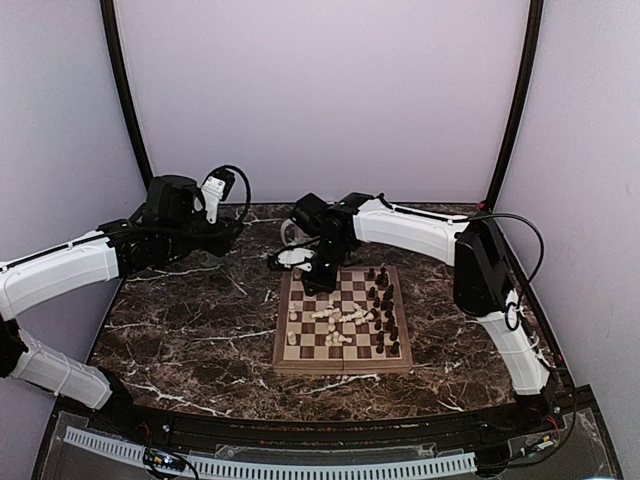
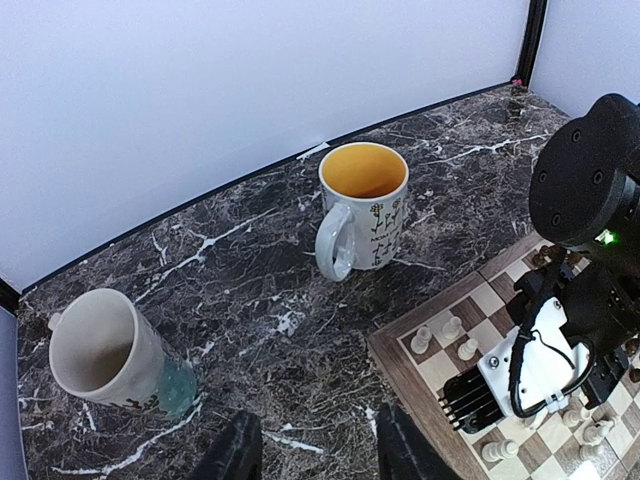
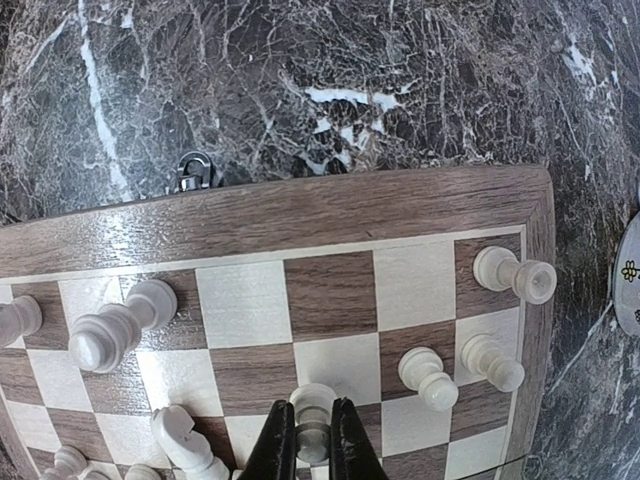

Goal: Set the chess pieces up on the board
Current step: Place the pawn at c2.

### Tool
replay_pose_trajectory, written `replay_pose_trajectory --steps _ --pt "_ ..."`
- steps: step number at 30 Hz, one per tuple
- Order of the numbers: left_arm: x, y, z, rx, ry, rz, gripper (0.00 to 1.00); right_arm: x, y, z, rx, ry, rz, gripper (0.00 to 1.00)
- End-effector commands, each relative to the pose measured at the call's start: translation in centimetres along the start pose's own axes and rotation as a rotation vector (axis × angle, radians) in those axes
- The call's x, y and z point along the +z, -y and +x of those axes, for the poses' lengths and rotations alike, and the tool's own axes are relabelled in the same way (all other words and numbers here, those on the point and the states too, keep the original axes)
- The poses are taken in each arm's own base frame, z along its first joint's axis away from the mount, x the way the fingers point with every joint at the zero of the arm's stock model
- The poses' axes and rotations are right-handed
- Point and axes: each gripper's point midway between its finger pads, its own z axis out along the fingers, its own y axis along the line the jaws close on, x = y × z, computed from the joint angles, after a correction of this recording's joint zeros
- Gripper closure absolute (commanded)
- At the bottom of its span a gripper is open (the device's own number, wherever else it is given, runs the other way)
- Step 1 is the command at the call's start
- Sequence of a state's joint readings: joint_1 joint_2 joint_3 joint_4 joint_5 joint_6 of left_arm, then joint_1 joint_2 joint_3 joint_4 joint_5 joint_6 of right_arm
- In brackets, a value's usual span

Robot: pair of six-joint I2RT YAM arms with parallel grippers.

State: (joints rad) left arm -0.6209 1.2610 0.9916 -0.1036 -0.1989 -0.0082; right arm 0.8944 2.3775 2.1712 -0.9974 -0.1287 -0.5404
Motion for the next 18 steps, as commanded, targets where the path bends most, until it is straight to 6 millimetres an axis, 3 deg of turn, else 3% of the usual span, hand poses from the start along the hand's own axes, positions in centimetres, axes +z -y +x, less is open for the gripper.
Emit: replay_pose_trajectory --steps 1,18 --pt "-0.4 0.0 -0.2 -0.003 0.016 0.006 0.59 0.7 0.2 -0.5 -0.001 0.001 0.019 0.95" --pt "0.3 0.9 0.3 0.003 -0.014 0.051 0.59 2.1 1.0 -0.8 0.006 0.0 0.041 0.92"
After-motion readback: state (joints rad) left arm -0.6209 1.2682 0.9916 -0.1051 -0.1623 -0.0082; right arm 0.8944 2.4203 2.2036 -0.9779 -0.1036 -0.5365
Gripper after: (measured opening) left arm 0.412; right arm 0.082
